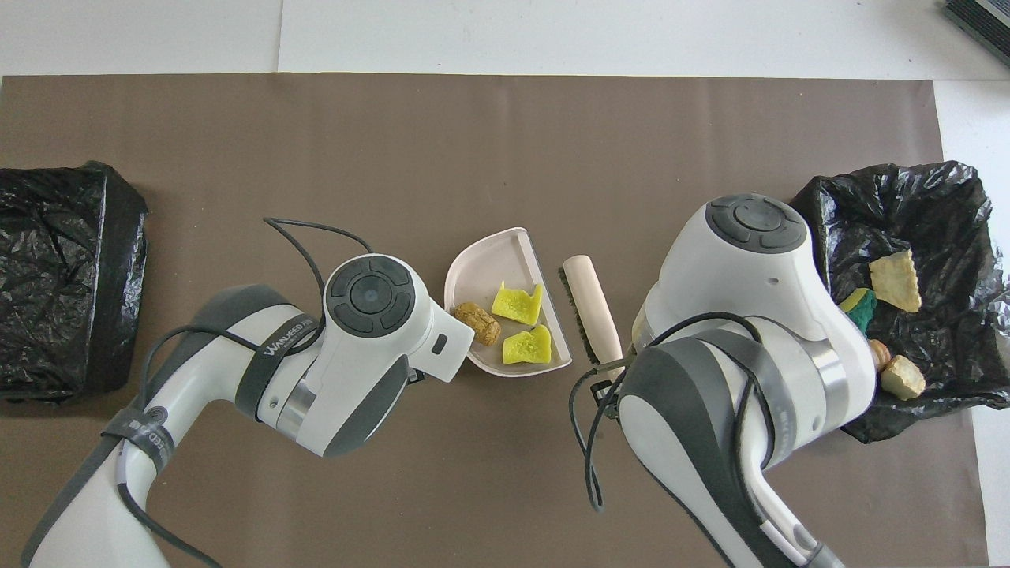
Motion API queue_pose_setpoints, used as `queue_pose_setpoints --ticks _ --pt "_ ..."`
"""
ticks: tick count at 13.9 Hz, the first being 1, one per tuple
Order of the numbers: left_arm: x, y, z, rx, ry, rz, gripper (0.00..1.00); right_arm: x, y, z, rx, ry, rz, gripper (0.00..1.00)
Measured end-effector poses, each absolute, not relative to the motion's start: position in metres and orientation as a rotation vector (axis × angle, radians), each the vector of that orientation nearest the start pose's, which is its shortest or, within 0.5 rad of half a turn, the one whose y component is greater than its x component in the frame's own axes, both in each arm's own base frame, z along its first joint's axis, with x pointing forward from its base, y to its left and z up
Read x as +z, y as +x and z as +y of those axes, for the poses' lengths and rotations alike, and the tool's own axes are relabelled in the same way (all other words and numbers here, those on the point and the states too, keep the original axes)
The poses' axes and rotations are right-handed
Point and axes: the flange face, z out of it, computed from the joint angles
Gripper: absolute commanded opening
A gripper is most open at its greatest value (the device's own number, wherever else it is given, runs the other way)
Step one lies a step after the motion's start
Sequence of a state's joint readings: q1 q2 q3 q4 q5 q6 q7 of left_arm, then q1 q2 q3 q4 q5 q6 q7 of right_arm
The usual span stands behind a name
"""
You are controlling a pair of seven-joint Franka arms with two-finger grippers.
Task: Sweep and dump trash in bin
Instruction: 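Carry the dustpan to the black bag and tip it with the left gripper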
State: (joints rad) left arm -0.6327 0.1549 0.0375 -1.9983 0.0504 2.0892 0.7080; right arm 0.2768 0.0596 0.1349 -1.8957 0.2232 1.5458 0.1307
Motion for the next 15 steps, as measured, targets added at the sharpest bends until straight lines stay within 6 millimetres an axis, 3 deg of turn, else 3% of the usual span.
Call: queue_pose_setpoints --ticks 4,7,11,15 --pt "0.379 0.486 -0.313 0.104 -2.387 1.973 0.00 0.422 0.430 0.255 0.714 -3.022 -0.144 0.00" --pt "0.394 0.513 -0.265 0.070 -2.327 2.045 0.00 0.419 0.383 0.283 0.618 -3.095 0.032 0.00" --pt "0.439 0.543 -0.169 -0.001 -2.234 2.128 0.00 0.407 0.358 0.295 0.533 -3.083 0.060 0.00" --pt "0.482 0.556 -0.035 -0.032 -2.141 2.185 0.00 0.363 0.328 0.342 0.505 -3.086 0.044 0.00"
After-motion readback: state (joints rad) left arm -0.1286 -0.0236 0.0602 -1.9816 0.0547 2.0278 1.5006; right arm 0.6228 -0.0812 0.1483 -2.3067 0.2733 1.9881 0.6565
